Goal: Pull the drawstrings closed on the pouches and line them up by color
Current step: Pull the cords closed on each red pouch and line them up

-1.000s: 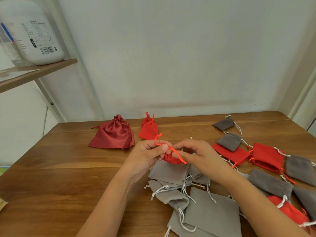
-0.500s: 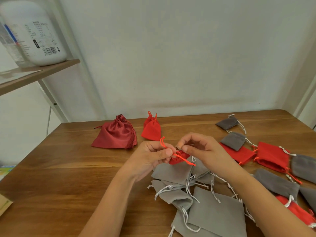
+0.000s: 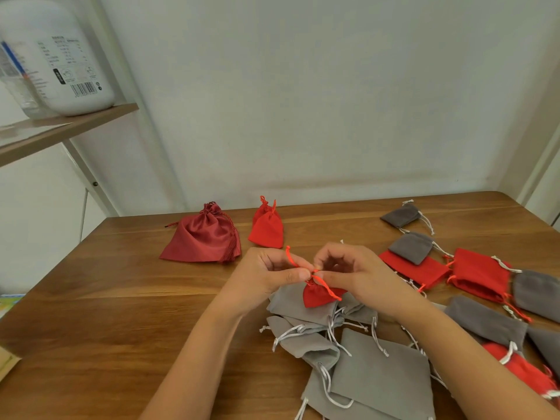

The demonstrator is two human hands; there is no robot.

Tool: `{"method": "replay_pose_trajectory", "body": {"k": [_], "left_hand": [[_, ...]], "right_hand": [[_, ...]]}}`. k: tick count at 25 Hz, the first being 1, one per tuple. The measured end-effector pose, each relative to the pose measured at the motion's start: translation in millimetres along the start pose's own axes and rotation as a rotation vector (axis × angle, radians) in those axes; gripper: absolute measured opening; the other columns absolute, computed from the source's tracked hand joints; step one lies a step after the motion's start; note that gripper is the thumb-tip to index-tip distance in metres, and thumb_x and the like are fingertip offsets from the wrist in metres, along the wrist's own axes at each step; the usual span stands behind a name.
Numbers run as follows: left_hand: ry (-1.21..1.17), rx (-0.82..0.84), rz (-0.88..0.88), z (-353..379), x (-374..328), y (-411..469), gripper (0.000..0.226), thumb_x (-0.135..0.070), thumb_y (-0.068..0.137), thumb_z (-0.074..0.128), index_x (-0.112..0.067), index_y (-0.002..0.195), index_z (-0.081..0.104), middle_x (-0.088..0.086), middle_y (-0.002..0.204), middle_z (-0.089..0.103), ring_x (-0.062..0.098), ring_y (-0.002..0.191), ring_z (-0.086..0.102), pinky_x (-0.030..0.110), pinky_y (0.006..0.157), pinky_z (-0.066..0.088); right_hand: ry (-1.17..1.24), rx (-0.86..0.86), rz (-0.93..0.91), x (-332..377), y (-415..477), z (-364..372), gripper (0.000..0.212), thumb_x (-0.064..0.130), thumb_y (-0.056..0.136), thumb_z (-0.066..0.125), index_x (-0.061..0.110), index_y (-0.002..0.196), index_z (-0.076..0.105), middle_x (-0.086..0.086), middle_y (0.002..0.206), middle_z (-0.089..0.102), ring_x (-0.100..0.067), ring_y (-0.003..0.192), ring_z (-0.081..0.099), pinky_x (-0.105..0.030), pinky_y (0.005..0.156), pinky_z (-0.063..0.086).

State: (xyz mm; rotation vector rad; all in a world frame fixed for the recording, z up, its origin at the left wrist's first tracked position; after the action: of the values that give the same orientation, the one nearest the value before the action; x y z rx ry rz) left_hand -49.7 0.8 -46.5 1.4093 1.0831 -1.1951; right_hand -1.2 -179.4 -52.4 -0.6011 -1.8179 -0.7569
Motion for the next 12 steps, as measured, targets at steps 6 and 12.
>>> {"method": "replay_pose_trajectory", "body": {"k": [6,12], "left_hand": [[0.283,-0.215,0.082,8,3,0,0.015,-0.007,0.075,0.076,-0.015,0.088,0.074,-0.002,0.076,0.073,0.004,0.068,0.063,0.019,0.067,0.051],[0.565,-0.29,0.193,14,6,1,0.008,-0.005,0.077,0.073,-0.013,0.076,0.068,-0.012,0.063,0.055,-0.001,0.059,0.047,0.012,0.057,0.038]], "right_hand": [[-0.095,-0.103,0.045,2,-1,0,0.006,0.007,0.083,0.069,0.005,0.081,0.064,-0.001,0.073,0.063,-0.007,0.067,0.056,-0.024,0.066,0.044],[-0.152,-0.126,0.003,2,-1,1,0.005,0.006,0.082,0.071,0.008,0.081,0.066,0.001,0.075,0.065,-0.005,0.071,0.058,-0.018,0.069,0.046]]}}
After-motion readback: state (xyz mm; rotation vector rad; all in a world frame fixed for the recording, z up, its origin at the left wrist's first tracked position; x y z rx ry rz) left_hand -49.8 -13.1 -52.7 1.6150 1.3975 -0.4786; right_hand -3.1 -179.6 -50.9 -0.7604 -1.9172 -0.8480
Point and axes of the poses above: each hand's wrist, its own y-axis towards the middle knuckle, its own z-axis out of the palm, x = y × z, the point moved 1 cm from there along y, towards the middle knuckle
